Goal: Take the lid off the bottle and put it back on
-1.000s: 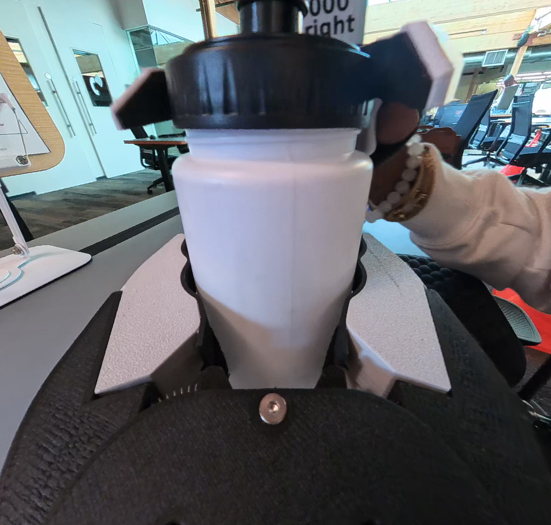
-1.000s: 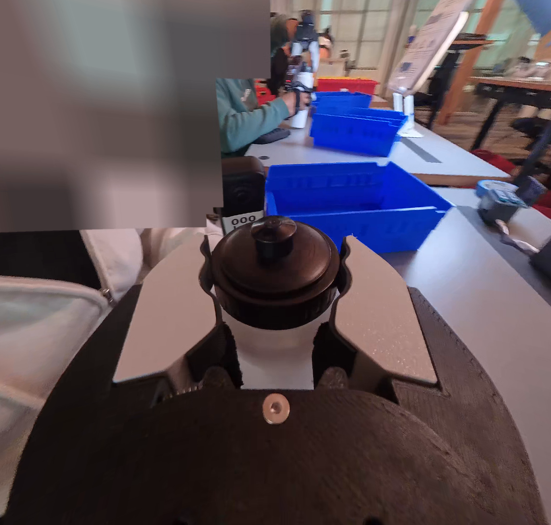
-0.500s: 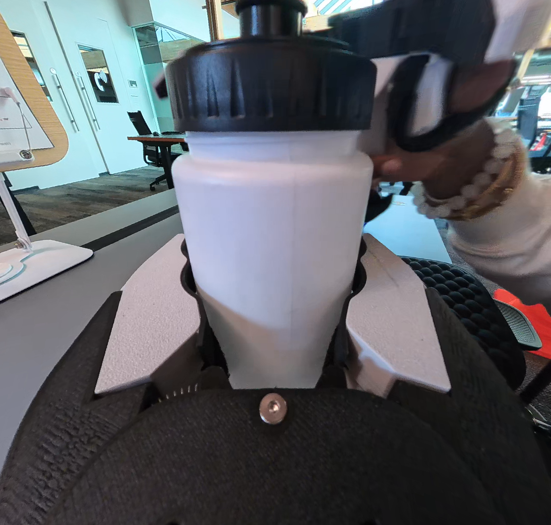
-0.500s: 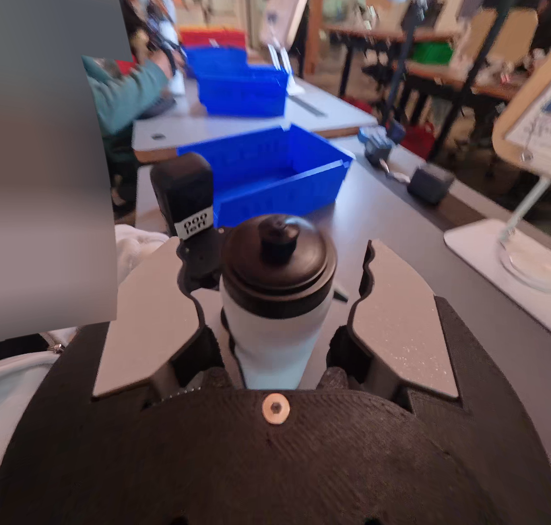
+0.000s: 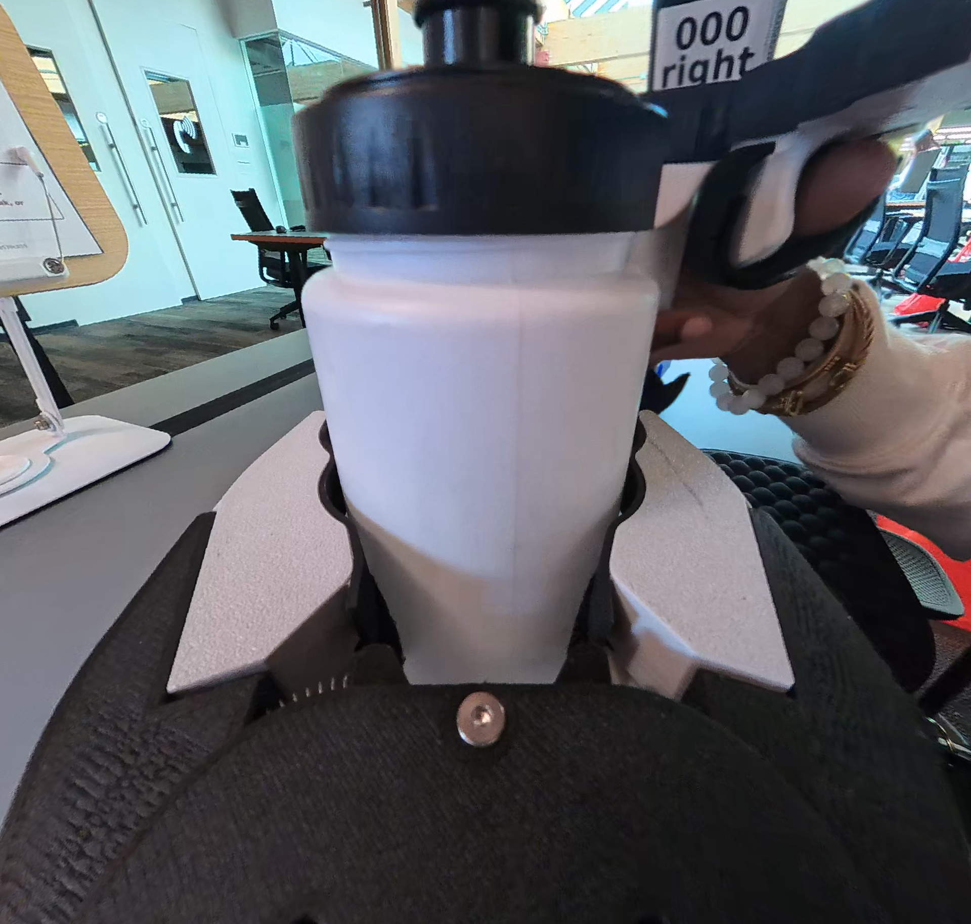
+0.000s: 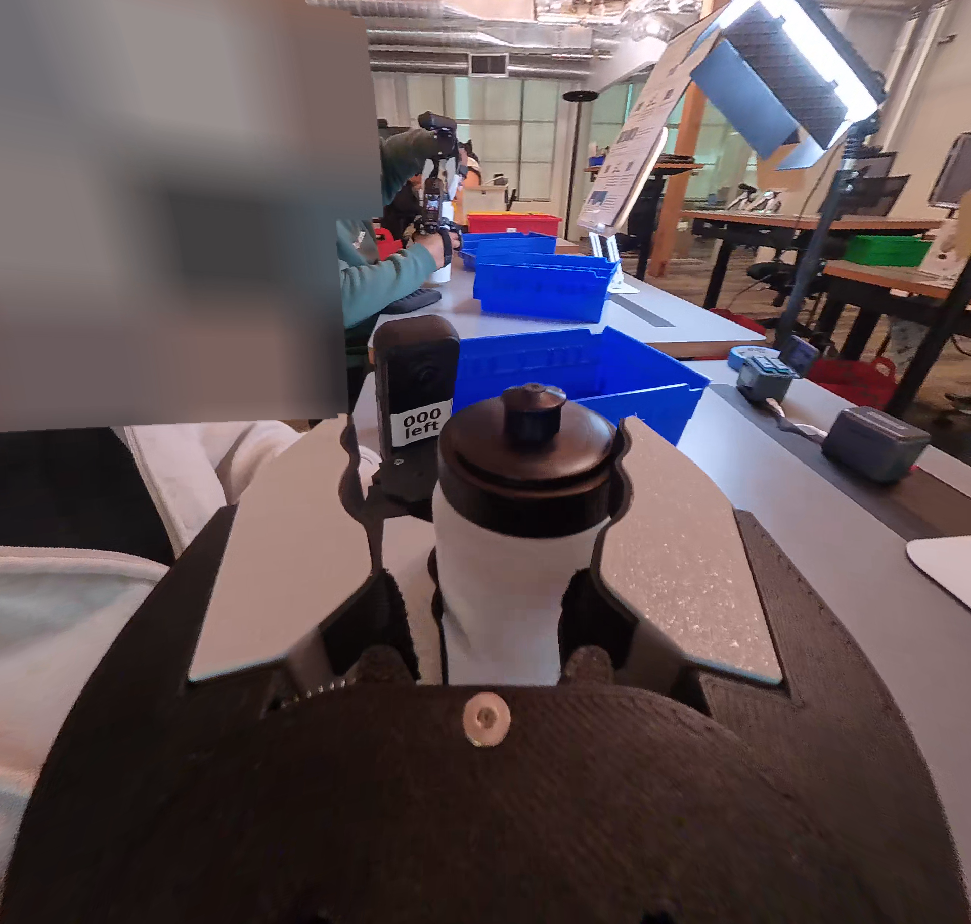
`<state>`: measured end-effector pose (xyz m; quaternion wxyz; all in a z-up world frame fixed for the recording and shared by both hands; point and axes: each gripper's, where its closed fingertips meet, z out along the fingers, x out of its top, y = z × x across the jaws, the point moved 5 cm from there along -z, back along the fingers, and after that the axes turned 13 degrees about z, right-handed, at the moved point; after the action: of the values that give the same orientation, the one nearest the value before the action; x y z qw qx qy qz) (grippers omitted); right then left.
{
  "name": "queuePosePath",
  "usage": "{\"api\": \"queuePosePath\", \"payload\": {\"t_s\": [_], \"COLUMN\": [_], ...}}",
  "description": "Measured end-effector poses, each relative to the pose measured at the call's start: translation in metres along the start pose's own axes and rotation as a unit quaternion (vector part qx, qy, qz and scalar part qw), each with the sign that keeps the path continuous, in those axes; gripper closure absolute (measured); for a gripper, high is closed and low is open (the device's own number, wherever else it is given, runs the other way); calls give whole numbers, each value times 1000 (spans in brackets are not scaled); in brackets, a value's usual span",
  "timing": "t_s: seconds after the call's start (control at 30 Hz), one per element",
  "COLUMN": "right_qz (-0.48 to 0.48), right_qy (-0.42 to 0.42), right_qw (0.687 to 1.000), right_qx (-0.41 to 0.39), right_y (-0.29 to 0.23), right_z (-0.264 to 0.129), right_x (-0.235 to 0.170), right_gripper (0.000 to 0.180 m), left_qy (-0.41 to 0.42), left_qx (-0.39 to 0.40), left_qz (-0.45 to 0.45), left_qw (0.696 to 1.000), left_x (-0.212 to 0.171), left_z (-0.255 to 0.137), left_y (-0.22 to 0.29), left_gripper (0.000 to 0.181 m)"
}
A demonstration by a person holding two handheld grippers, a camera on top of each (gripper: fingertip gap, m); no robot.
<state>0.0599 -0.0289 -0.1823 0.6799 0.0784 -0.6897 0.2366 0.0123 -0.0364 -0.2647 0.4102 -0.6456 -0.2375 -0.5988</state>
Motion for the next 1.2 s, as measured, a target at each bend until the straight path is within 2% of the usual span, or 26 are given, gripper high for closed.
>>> {"api": "queuePosePath", "payload": {"t_s": [0.13, 0.27, 0.4, 0.57, 0.63, 1.0, 1.13, 1.17, 1.2], "right_qz": [12, 5, 2, 7, 11, 43, 29, 25, 16], "right_qy": [-2, -14, 4, -58, -66, -49, -69, -69, -63], "right_qw": [1000, 1000, 1000, 997, 996, 998, 997, 997, 998], "right_qx": [-13, -27, -1, 47, 52, -17, -33, -27, -20], "right_y": [-6, 1, 13, 15, 12, 1, 7, 10, 13], "right_z": [-12, -22, -7, 19, 19, -19, -30, -29, -27], "right_x": [1, 4, 12, 0, -2, -9, -7, -5, -1], "right_gripper": [89, 107, 73, 63, 72, 89, 117, 118, 111], "left_qy": [-1, 2, 4, 6, 4, -1, 0, 0, 1], "left_qx": [0, 2, -2, -2, 2, 3, 6, 5, 3], "left_qz": [5, -5, -2, -7, -10, 2, -5, -7, -7], "left_qw": [1000, 1000, 1000, 1000, 1000, 1000, 1000, 1000, 1000], "left_x": [0, 0, 0, 0, -1, 0, 0, -1, -1], "left_z": [0, 0, 0, 0, 0, 1, 0, 0, 0], "left_y": [1, -1, 0, -1, -2, 0, -1, -2, -2], "left_gripper": [78, 78, 78, 78, 78, 78, 78, 78, 78]}}
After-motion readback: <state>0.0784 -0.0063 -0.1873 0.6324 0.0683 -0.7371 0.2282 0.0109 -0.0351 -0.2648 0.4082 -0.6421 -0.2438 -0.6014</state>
